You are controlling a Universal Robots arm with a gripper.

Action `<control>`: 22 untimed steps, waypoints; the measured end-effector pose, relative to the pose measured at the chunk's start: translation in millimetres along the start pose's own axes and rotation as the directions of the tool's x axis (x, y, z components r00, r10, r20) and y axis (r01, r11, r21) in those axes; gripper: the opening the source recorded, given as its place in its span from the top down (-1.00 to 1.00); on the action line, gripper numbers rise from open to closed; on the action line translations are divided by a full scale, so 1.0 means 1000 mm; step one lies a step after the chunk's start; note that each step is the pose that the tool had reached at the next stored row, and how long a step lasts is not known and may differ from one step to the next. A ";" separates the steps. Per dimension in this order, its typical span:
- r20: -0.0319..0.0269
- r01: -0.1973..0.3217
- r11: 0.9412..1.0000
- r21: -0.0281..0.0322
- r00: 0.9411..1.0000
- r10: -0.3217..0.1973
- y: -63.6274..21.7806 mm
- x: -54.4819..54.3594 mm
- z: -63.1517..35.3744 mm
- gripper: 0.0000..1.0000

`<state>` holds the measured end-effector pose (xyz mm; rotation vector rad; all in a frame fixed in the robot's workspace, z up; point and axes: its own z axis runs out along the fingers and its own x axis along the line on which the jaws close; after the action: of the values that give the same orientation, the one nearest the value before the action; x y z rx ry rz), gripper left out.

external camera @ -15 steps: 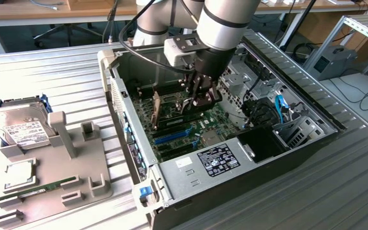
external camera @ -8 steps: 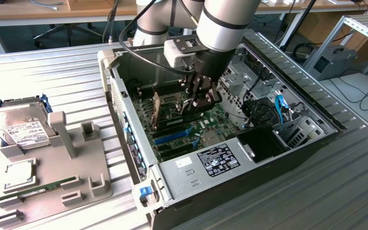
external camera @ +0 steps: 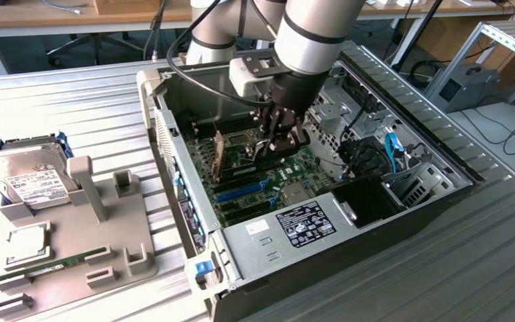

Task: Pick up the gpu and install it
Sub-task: 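Insert the gpu into the slot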

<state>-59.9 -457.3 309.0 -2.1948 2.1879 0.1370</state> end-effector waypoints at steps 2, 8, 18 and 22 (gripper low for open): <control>0.000 0.000 1.000 0.000 1.000 0.000 0.0000 0.000 0.0003 0.47; 0.000 0.000 1.000 0.000 1.000 0.000 -0.0001 0.000 0.0022 0.47; 0.000 0.000 1.000 0.000 1.000 0.000 0.0191 0.002 0.0162 0.47; 0.000 0.000 1.000 0.000 1.000 0.000 0.0289 0.003 0.0176 0.47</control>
<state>-89.4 -458.8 292.3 -2.1948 2.1877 0.1371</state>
